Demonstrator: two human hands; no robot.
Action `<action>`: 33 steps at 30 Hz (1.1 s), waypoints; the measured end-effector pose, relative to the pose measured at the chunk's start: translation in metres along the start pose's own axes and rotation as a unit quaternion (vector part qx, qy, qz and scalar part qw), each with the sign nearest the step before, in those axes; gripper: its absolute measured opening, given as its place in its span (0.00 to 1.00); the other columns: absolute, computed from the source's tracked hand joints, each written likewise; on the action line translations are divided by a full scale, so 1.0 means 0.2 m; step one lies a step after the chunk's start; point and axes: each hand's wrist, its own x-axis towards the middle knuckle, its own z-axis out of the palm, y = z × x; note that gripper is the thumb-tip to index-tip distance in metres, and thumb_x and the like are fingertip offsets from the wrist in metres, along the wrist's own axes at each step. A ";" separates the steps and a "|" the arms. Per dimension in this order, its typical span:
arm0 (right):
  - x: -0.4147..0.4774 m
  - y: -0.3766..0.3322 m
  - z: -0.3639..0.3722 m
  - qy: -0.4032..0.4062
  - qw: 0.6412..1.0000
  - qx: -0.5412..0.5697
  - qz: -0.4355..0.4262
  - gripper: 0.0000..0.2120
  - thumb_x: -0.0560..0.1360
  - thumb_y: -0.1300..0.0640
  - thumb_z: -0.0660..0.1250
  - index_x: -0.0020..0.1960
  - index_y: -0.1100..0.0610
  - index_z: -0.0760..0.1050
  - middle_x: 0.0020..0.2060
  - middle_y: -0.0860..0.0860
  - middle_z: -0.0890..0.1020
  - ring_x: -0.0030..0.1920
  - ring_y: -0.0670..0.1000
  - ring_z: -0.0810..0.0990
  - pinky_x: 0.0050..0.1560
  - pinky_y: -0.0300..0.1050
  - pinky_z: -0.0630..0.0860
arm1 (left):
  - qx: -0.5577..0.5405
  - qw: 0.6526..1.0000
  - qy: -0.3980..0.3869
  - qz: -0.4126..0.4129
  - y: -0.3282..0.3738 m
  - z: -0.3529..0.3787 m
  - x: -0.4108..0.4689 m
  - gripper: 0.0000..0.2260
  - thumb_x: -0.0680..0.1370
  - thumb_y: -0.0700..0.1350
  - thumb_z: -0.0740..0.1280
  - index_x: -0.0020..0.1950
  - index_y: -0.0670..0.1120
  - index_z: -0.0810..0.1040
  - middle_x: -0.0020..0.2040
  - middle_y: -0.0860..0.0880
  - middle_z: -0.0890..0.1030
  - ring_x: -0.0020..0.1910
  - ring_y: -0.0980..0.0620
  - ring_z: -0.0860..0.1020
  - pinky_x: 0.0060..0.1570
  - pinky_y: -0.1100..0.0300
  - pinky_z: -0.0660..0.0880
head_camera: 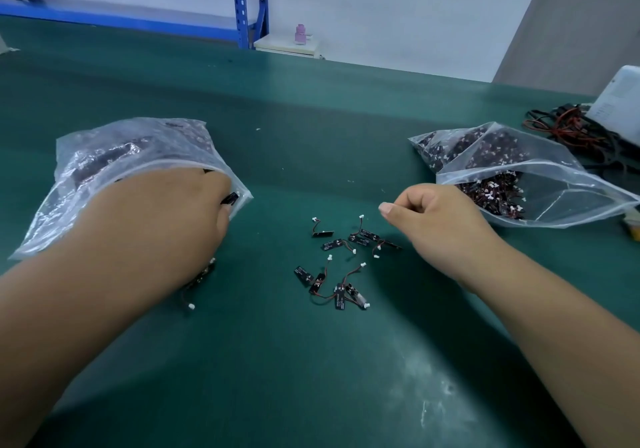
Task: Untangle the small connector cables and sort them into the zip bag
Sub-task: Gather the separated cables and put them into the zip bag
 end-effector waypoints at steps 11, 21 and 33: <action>-0.02 0.01 0.04 -0.015 0.999 -0.021 -0.019 0.17 0.76 0.47 0.70 0.33 0.55 0.74 0.22 0.42 0.72 0.23 0.43 0.66 0.25 0.32 0.65 | -0.028 0.999 -0.038 0.014 -0.01 -0.02 -0.04 0.11 0.75 0.54 0.59 0.34 0.53 0.66 0.32 0.56 0.72 0.34 0.54 0.73 0.35 0.54 0.75; -0.03 0.00 0.04 -0.018 0.999 -0.035 -0.018 0.17 0.76 0.47 0.70 0.33 0.55 0.75 0.23 0.42 0.74 0.23 0.43 0.68 0.28 0.40 0.64 | -0.013 0.988 -0.115 0.099 0.02 -0.11 -0.06 0.08 0.73 0.57 0.61 0.44 0.56 0.77 0.44 0.58 0.72 0.52 0.54 0.72 0.52 0.54 0.74; -0.12 -0.14 0.06 -0.018 0.987 -0.054 -0.151 0.07 0.75 0.45 0.68 0.42 0.48 0.78 0.33 0.43 0.79 0.34 0.45 0.76 0.37 0.46 0.75 | -0.172 0.967 -0.106 0.157 0.11 -0.03 -0.05 0.06 0.75 0.57 0.61 0.49 0.58 0.73 0.41 0.59 0.78 0.41 0.59 0.74 0.42 0.59 0.74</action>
